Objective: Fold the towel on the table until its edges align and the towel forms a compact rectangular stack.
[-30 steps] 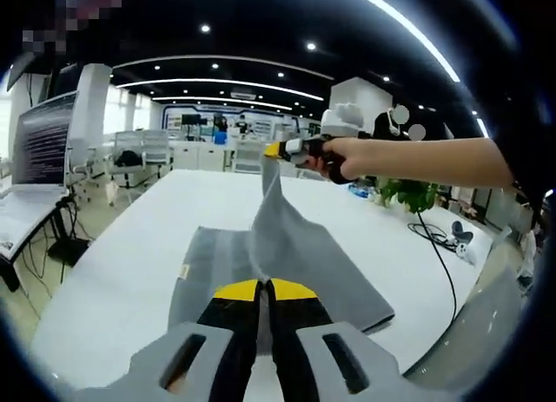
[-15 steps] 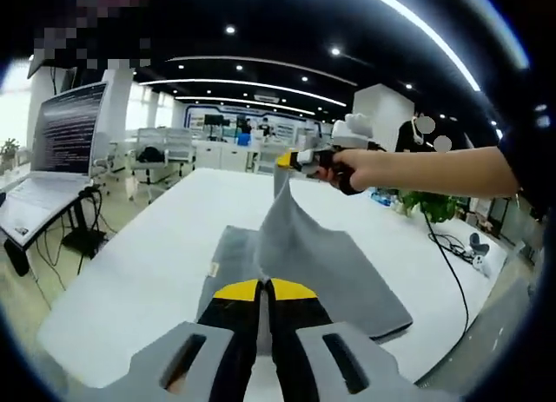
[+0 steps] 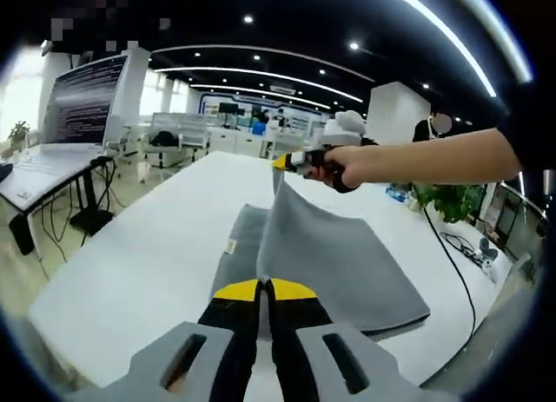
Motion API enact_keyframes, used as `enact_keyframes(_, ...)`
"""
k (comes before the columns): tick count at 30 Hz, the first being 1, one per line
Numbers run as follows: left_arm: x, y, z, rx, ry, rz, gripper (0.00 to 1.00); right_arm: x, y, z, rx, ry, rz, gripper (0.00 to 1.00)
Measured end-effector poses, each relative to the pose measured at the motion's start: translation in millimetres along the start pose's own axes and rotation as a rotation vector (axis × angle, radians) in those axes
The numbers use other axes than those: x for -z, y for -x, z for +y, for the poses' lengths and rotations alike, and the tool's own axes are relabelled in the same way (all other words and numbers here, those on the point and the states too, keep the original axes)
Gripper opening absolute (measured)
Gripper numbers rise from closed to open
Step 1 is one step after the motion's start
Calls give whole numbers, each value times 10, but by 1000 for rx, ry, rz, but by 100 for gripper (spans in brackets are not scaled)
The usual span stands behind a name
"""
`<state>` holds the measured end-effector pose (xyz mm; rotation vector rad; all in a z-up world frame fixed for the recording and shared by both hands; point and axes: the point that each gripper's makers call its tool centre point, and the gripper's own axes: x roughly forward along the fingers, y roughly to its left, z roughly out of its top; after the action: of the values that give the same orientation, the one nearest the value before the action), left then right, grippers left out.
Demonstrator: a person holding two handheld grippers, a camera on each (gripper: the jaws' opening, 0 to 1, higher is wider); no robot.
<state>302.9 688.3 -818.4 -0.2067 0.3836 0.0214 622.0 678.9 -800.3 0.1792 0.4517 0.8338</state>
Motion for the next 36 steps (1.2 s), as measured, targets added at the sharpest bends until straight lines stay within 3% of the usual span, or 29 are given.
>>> enact_keyframes(9, 82, -26, 160, -42, 79, -4, 3, 242, -191, 54, 28, 5, 34, 0)
enact_keyframes(12, -40, 15, 94, -24, 83, -28, 3, 178, -112, 71, 34, 20, 13, 0)
enact_keyframes(20, -429, 133, -156, 23, 73, -107, 3, -241, 61, 15, 61, 36, -83, 0)
enact_keyframes(23, -472, 134, -180, 24, 41, -122, 3, -267, -26, 37, 56, 81, -95, 0)
enact_keyframes(25, -389, 80, -120, 10, 37, -110, 3, -168, -88, 56, 51, 87, -80, 0)
enact_keyframes(28, -115, -20, 81, -33, 52, -64, 3, 57, -249, 29, 55, 61, -41, 0)
enact_keyframes(32, 130, -113, 267, -71, 70, -16, 3, 272, -373, 33, 50, 67, -4, 0)
enact_keyframes(36, 374, -203, 412, -111, 131, 23, 3, 460, -538, 41, 43, 69, 26, 0)
